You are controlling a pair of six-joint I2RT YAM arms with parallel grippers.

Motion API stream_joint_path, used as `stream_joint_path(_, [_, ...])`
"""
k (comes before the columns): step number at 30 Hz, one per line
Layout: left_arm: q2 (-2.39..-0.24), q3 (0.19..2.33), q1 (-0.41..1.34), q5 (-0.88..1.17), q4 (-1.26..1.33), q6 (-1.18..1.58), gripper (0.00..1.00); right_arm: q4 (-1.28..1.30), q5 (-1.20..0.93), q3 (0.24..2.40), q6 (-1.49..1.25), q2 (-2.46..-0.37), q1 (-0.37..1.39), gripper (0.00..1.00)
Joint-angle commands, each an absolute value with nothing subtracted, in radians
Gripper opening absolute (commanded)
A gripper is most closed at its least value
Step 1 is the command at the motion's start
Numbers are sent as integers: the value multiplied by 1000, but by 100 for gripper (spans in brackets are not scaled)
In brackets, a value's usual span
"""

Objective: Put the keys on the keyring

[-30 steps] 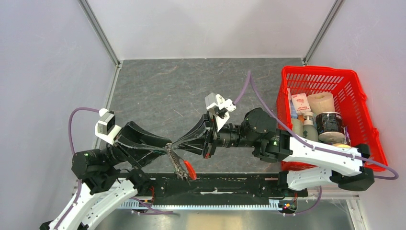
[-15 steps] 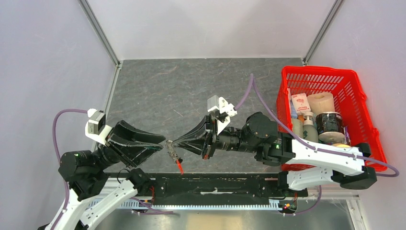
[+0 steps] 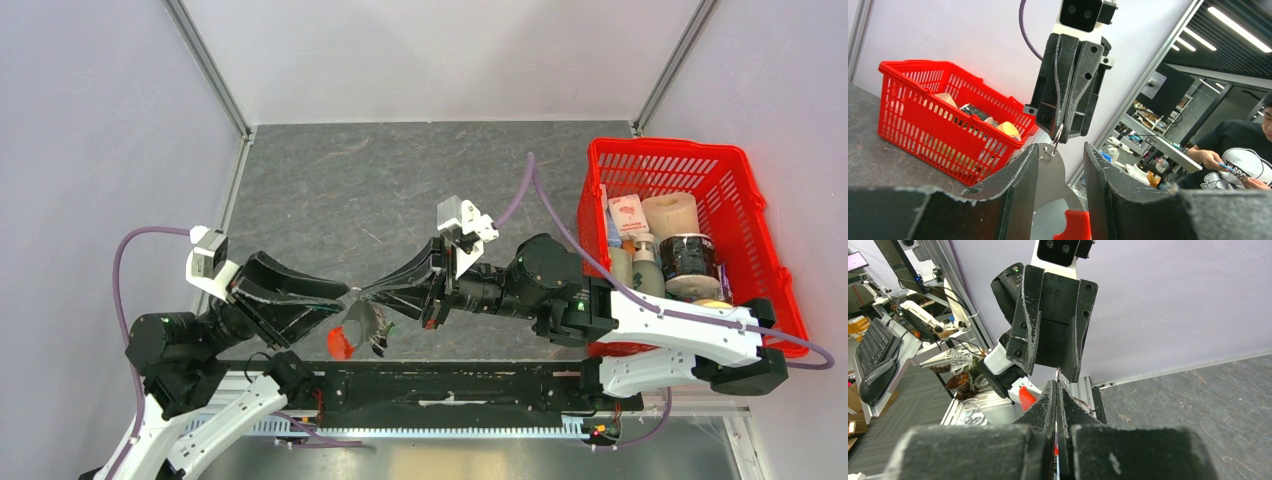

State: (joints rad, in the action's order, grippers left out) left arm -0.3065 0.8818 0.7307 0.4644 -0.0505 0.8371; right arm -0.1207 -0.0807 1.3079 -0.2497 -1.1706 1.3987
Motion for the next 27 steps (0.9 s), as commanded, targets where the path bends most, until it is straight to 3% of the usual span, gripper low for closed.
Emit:
stream_joint_path(1, [-312, 902, 733, 489, -7, 844, 45, -218, -58, 1327, -235, -1151, 1405, 0])
stream_joint_path(27, [-324, 862, 733, 534, 118, 896, 45, -287, -118, 1328, -280, -1190, 1405, 0])
